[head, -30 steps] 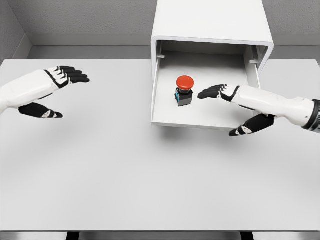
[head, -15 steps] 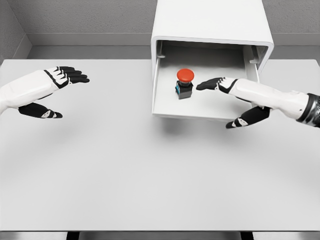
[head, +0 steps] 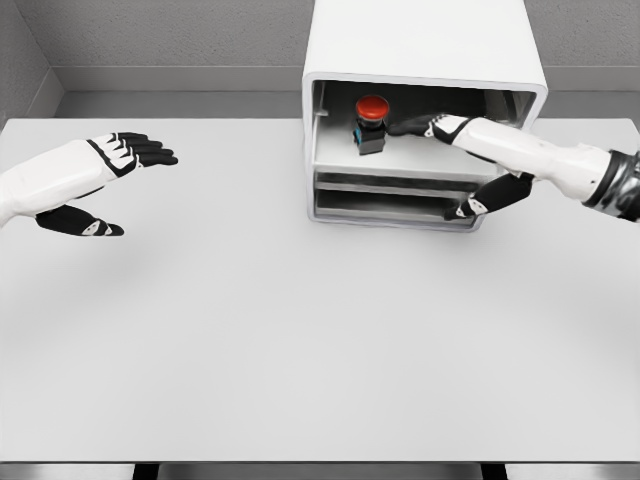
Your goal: Slide open multi-storey tabletop storage cabinets and put open load switch and slide close multi-storey tabletop storage cabinets
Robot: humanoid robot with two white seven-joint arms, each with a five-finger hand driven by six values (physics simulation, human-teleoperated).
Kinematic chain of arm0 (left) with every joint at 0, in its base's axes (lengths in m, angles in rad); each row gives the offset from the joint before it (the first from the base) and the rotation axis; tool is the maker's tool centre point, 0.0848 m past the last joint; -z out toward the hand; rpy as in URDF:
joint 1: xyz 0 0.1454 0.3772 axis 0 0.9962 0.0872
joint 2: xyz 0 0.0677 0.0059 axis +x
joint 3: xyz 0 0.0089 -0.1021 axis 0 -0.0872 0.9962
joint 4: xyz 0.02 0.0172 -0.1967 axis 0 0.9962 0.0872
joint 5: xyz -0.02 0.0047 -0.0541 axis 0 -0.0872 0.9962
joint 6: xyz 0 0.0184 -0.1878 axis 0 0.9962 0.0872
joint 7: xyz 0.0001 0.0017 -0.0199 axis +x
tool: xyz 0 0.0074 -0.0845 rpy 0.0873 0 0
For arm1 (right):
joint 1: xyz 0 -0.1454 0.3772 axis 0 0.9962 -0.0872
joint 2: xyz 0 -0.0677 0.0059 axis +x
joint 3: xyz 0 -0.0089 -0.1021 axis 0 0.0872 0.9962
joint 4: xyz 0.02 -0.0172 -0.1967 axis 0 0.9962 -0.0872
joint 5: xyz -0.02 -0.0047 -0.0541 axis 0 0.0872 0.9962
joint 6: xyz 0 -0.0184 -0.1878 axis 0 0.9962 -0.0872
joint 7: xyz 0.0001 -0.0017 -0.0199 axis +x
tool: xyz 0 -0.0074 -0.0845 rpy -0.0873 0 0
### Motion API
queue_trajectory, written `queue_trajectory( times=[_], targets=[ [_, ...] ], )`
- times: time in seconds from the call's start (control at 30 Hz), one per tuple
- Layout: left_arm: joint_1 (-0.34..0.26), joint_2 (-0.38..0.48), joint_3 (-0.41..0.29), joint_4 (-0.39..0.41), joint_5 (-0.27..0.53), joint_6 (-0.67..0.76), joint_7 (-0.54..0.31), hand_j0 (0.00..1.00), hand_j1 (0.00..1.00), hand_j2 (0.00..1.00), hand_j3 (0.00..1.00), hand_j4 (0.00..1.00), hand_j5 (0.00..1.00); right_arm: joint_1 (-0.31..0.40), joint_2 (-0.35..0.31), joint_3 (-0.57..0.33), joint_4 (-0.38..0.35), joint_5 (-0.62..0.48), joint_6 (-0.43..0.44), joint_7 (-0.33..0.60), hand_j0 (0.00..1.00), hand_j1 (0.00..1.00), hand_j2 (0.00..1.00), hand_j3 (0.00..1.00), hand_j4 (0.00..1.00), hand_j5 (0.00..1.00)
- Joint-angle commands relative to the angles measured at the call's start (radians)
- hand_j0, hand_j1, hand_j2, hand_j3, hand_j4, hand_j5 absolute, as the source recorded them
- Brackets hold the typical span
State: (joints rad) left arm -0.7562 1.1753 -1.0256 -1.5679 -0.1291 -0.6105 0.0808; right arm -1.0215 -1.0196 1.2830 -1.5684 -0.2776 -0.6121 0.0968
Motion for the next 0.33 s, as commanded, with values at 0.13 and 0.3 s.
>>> queue_trajectory(
  times=[0.13, 0.3],
  targets=[
    [0.000, -0.009, 0.001, -0.001, -0.007, 0.000, 0.001, 1.00, 1.00, 1.00, 1.00, 1.00, 1.00, 0.046, -0.217, 0.007, -0.165, 0.021, 0.001, 0.132, 1.00, 1.00, 1.00, 1.00, 1.00, 1.00],
    [0.012, -0.016, 0.001, 0.005, -0.017, 0.000, 0.001, 1.00, 1.00, 1.00, 1.00, 1.00, 1.00, 0.087, -0.385, -0.004, -0.162, 0.048, 0.001, 0.173, 1.00, 1.00, 1.00, 1.00, 1.00, 1.00]
  ],
)
